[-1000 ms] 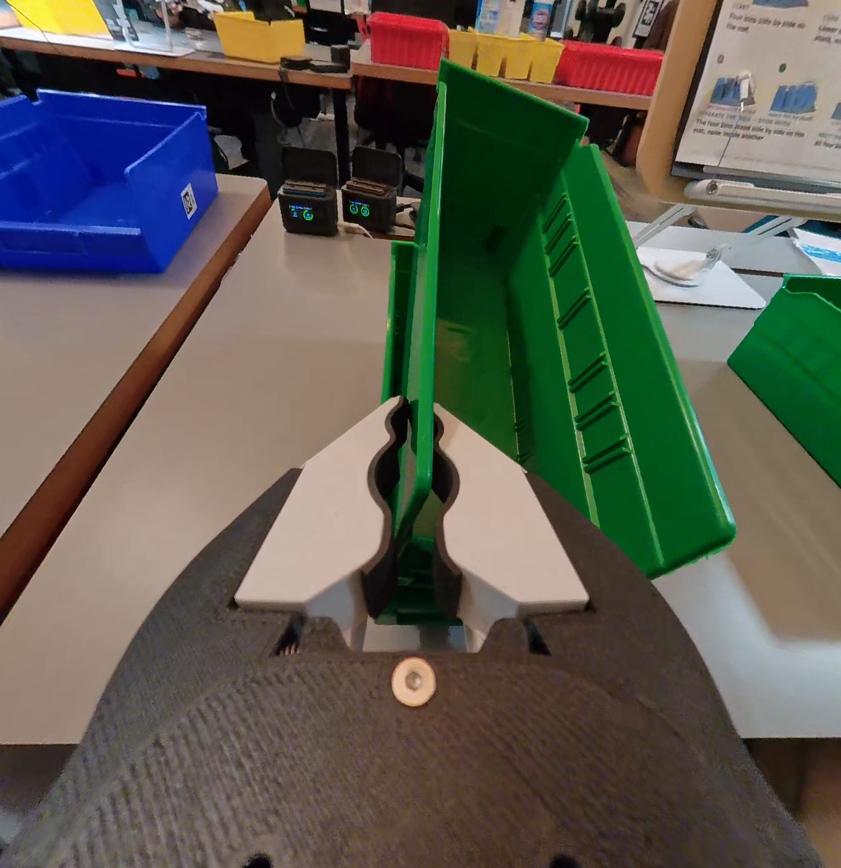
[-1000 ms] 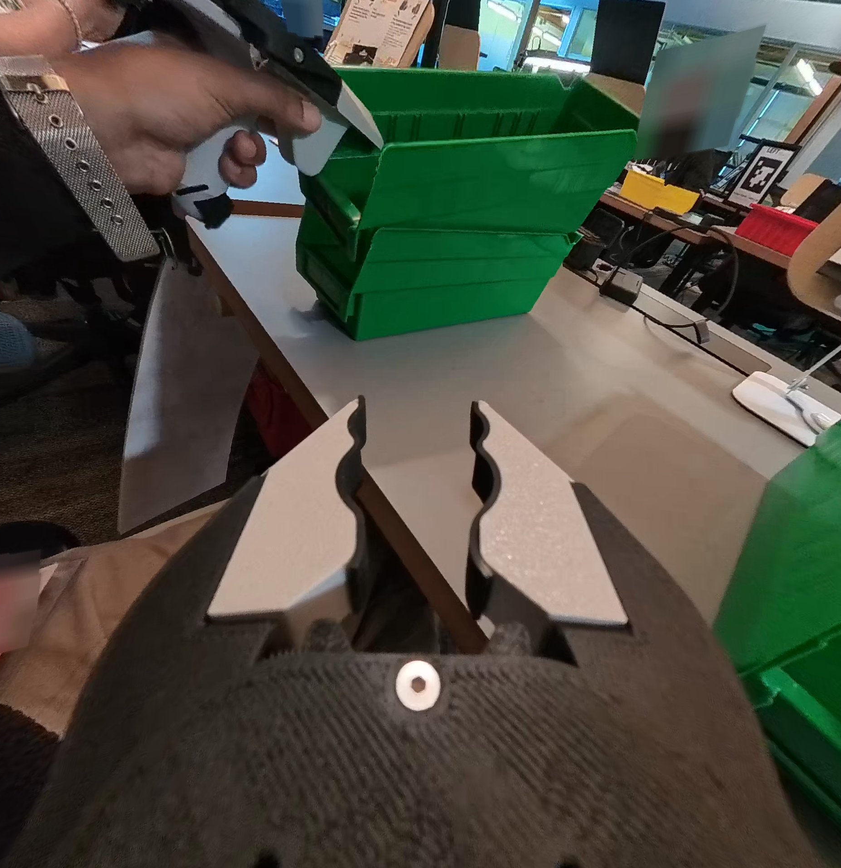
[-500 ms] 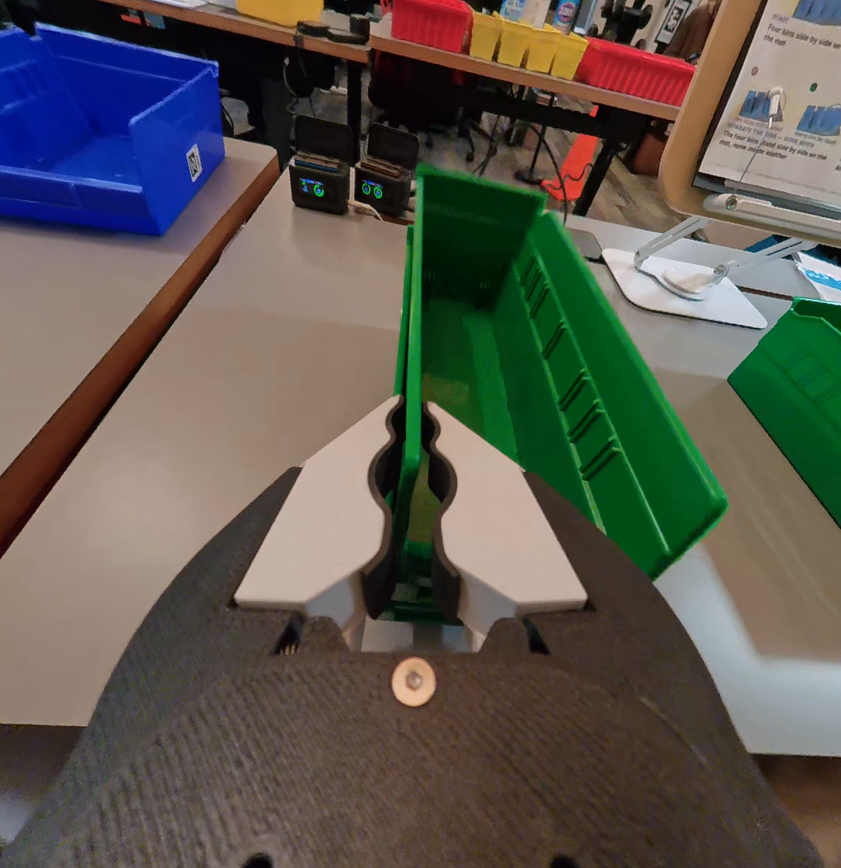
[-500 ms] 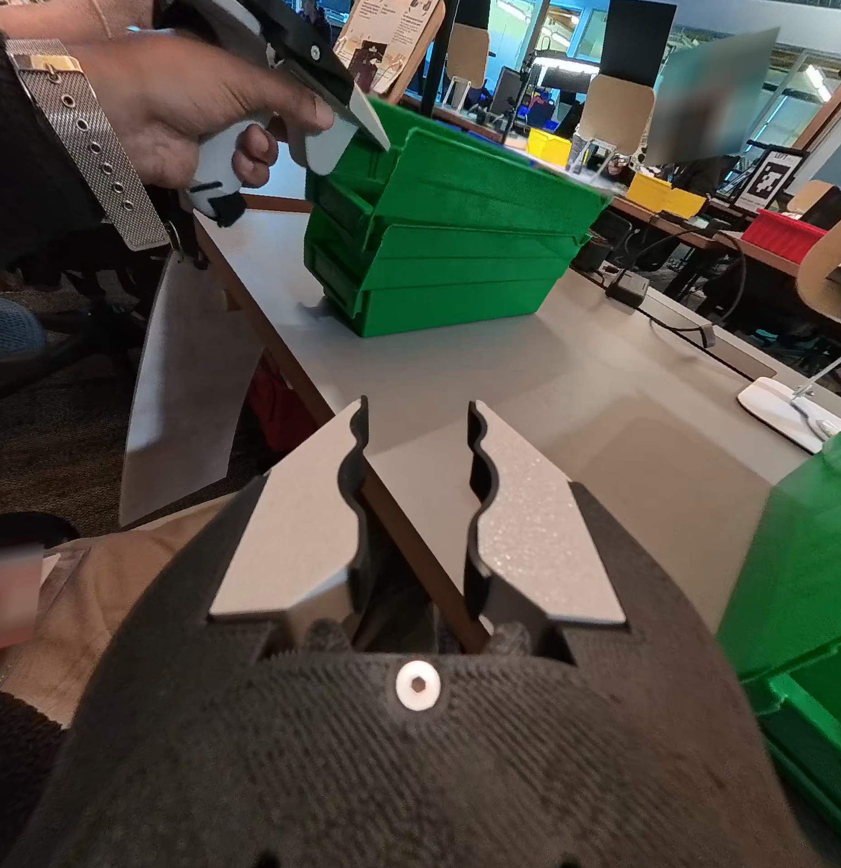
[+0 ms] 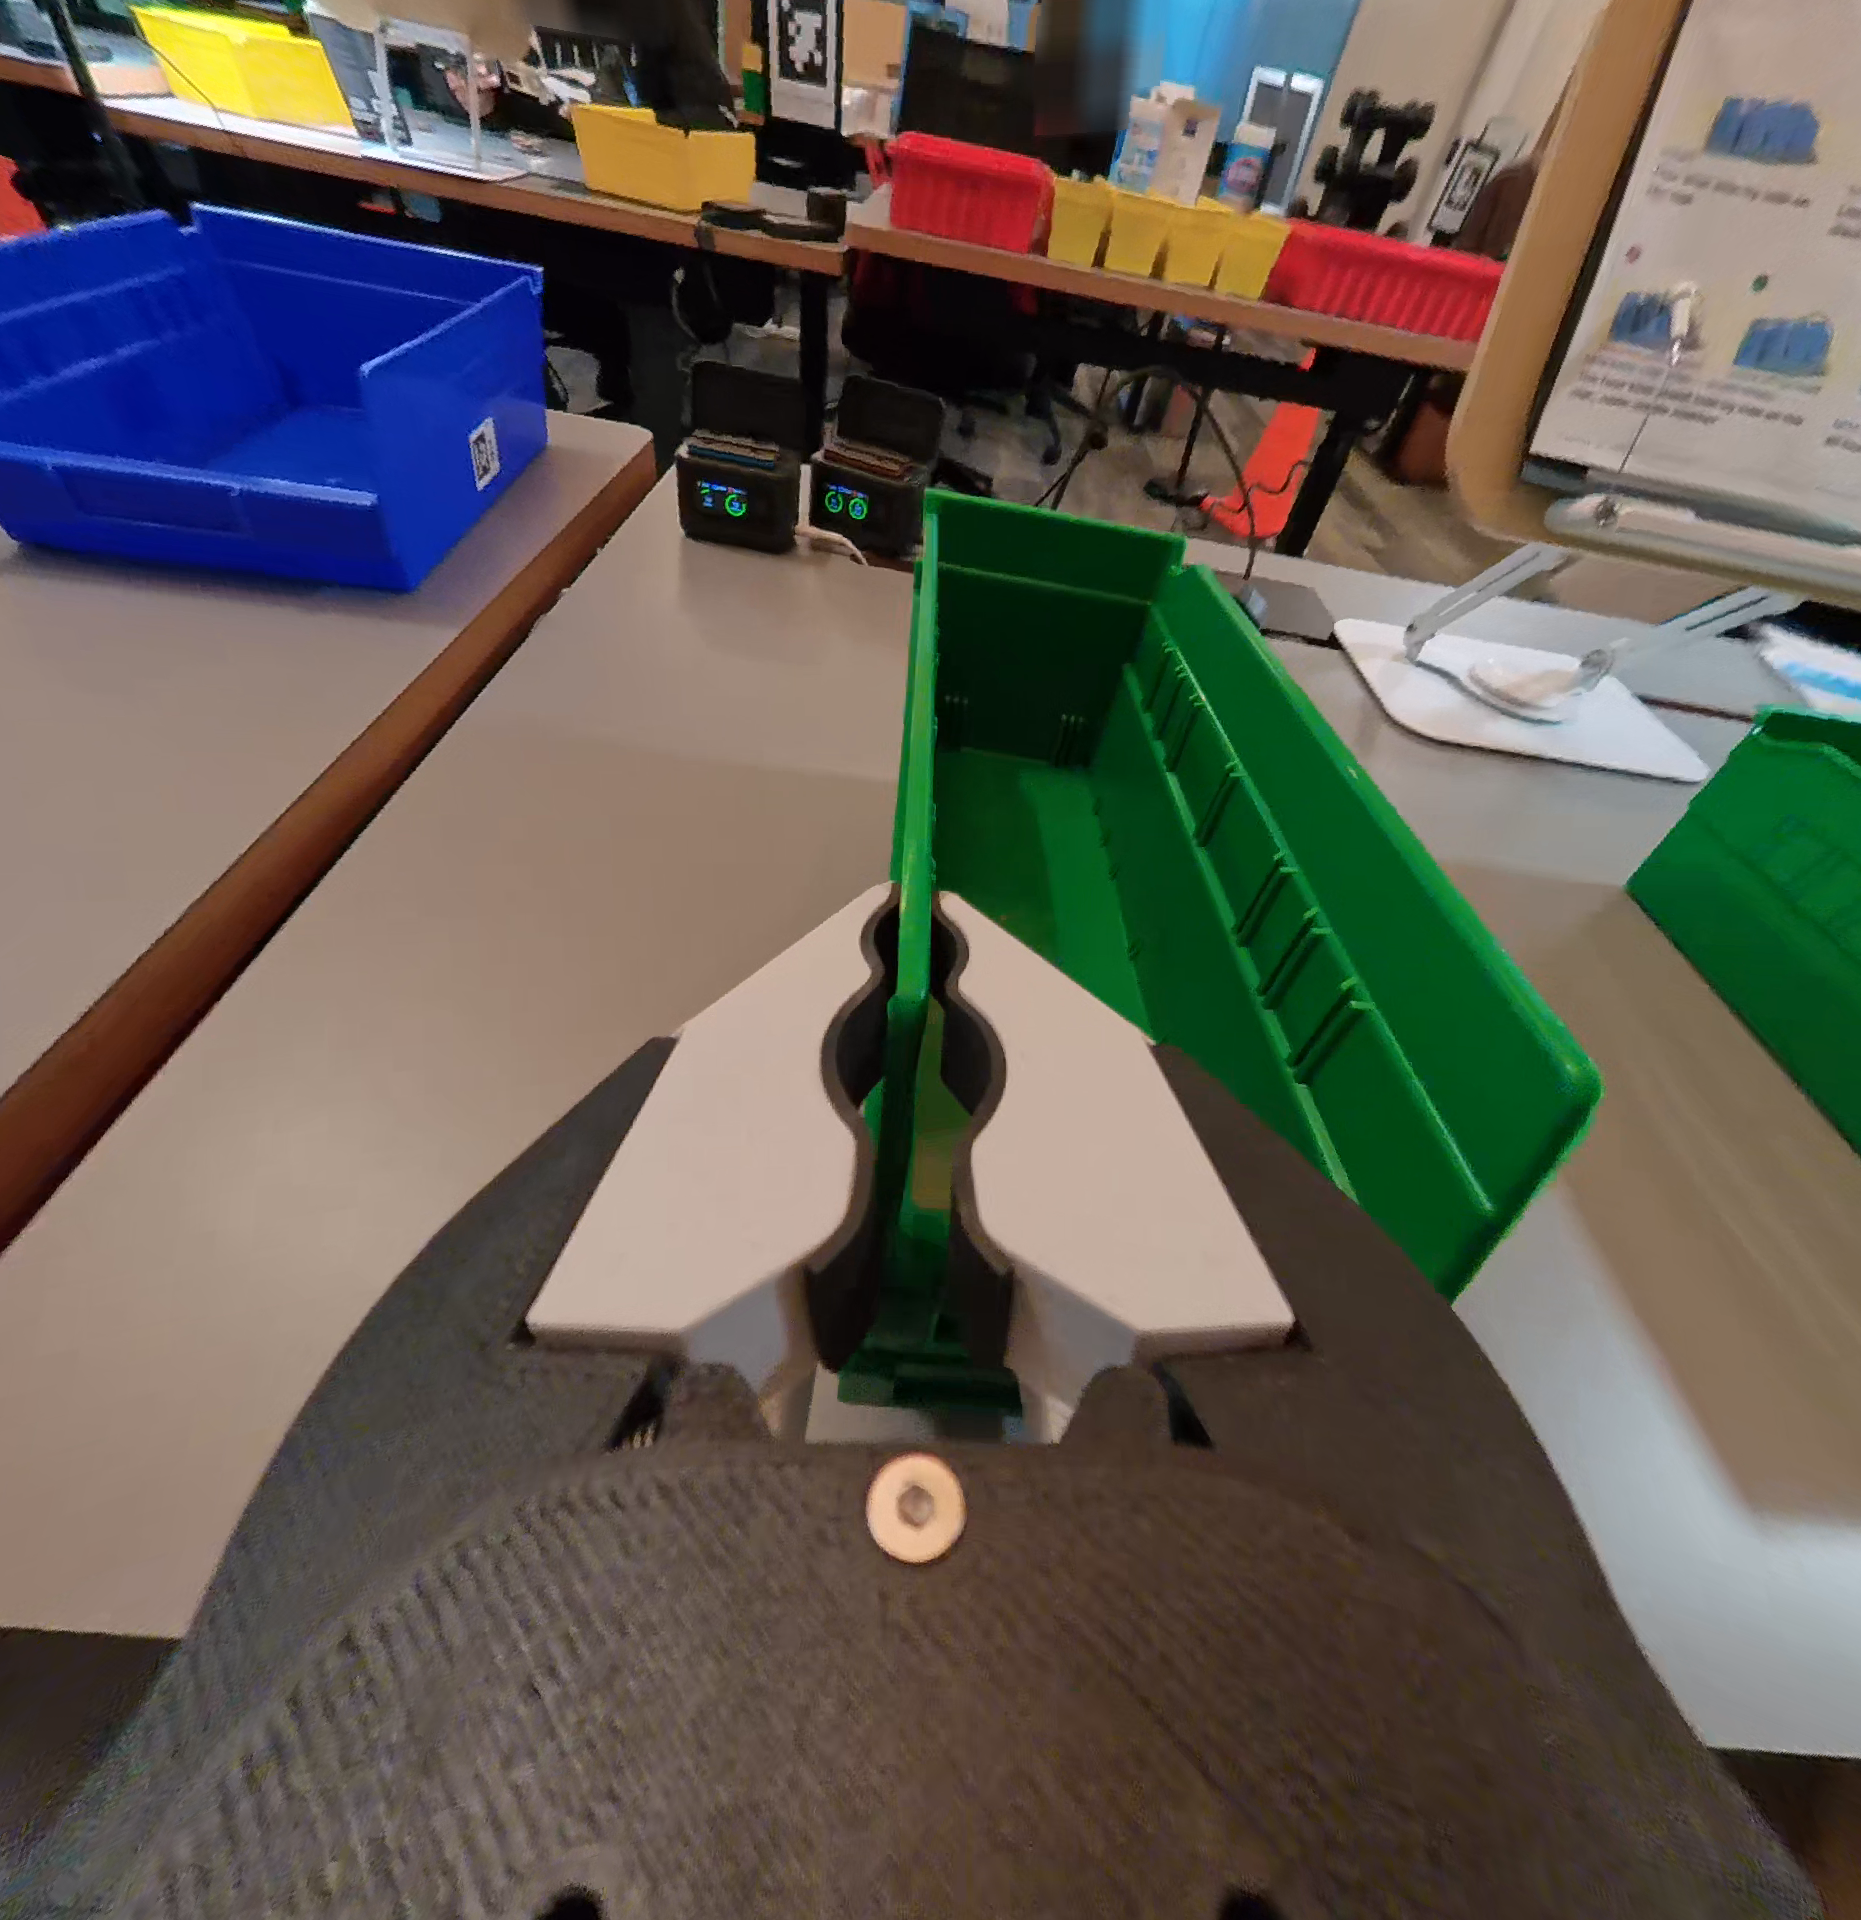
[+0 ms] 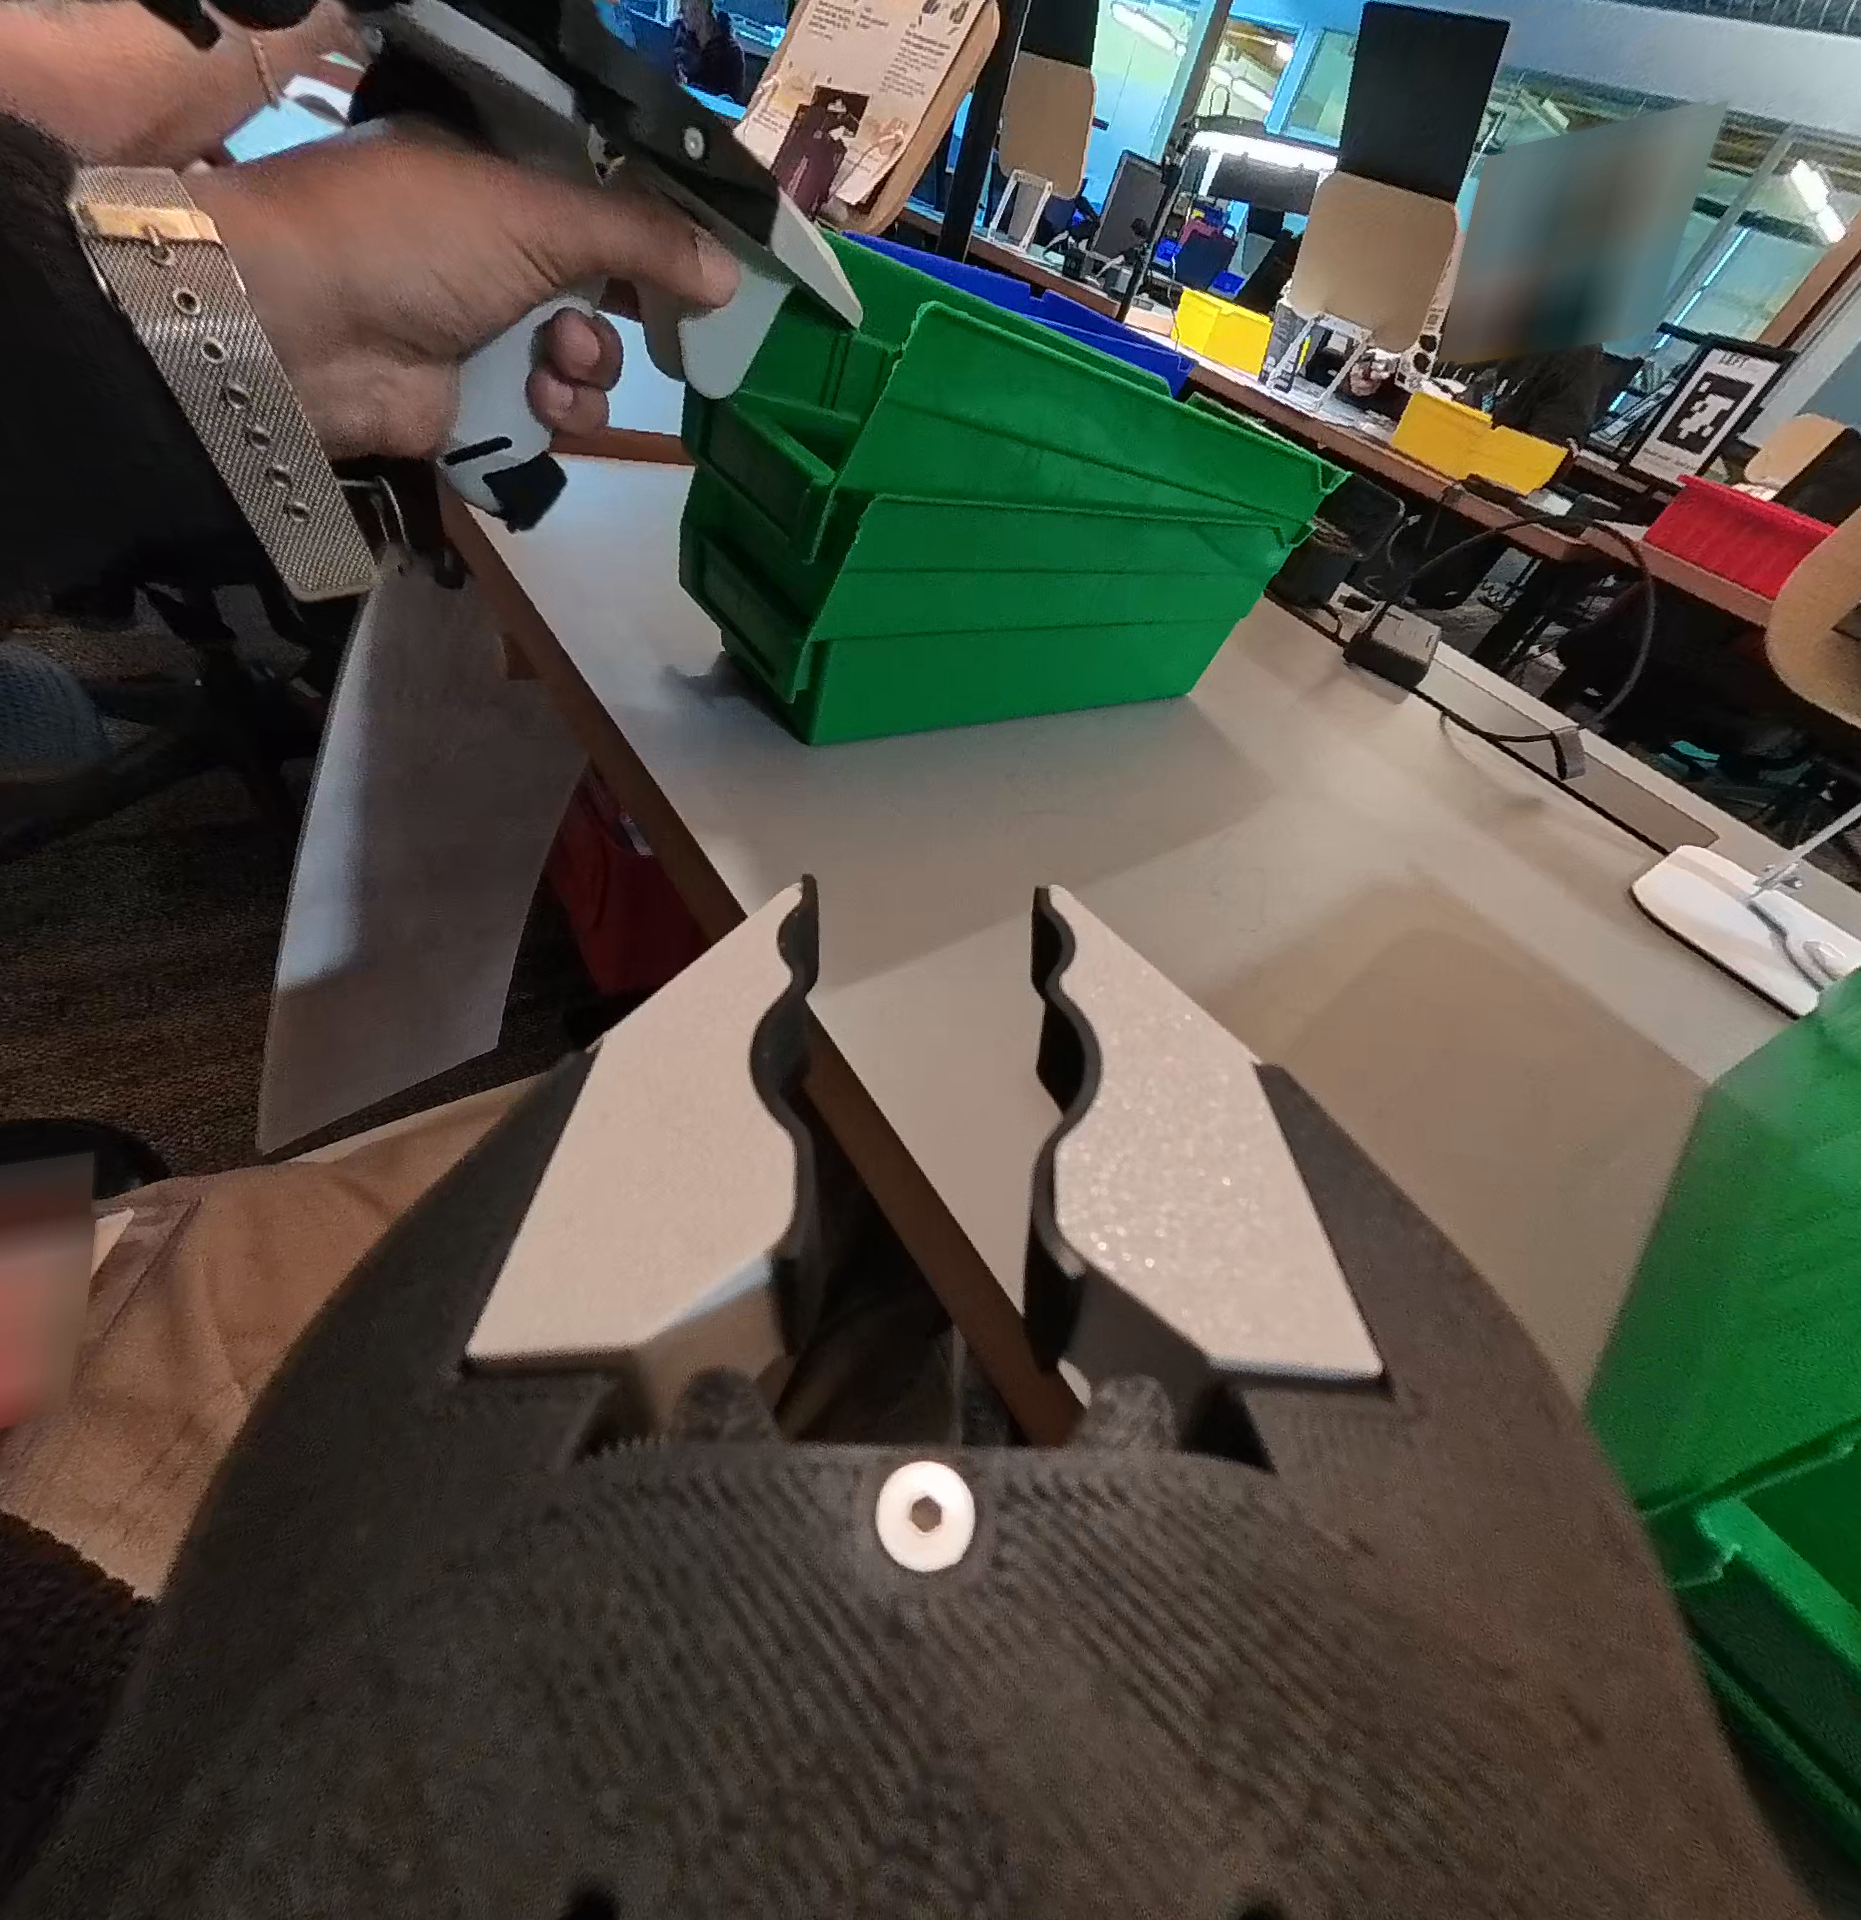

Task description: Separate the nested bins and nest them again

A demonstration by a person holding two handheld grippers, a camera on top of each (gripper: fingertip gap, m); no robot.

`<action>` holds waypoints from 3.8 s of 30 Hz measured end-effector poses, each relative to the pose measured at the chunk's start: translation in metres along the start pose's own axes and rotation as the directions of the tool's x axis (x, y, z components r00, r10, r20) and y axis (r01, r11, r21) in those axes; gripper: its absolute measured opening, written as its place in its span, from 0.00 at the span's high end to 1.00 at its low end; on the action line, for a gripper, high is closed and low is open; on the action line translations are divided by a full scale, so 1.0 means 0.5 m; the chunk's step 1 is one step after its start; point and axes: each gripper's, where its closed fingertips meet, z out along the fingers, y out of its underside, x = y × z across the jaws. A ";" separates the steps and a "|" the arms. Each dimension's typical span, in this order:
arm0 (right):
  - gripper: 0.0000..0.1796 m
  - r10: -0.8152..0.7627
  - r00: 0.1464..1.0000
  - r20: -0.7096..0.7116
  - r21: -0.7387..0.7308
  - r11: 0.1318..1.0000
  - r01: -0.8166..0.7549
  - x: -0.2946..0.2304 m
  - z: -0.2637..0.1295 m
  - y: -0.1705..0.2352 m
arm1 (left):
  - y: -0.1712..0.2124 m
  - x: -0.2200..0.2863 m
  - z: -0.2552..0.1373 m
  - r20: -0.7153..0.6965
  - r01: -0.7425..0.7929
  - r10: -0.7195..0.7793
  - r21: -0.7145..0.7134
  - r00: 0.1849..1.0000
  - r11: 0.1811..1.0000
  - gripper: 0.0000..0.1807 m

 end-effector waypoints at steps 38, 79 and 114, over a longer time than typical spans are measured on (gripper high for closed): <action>0.78 -0.019 1.000 0.009 -0.012 1.000 0.020 0.001 0.003 0.011 | -0.086 0.029 -0.058 -0.181 0.207 -0.162 0.269 0.970 0.941 1.00; 0.78 -0.052 0.999 0.010 -0.012 0.999 0.052 -0.008 0.004 0.010 | 0.016 0.024 -0.020 -0.050 0.040 -0.030 0.199 0.998 0.979 1.00; 0.75 0.151 0.880 -0.451 0.159 0.983 -0.088 0.371 -0.233 -0.039 | 0.011 0.045 -0.064 0.038 0.001 -0.008 0.179 0.999 0.984 0.62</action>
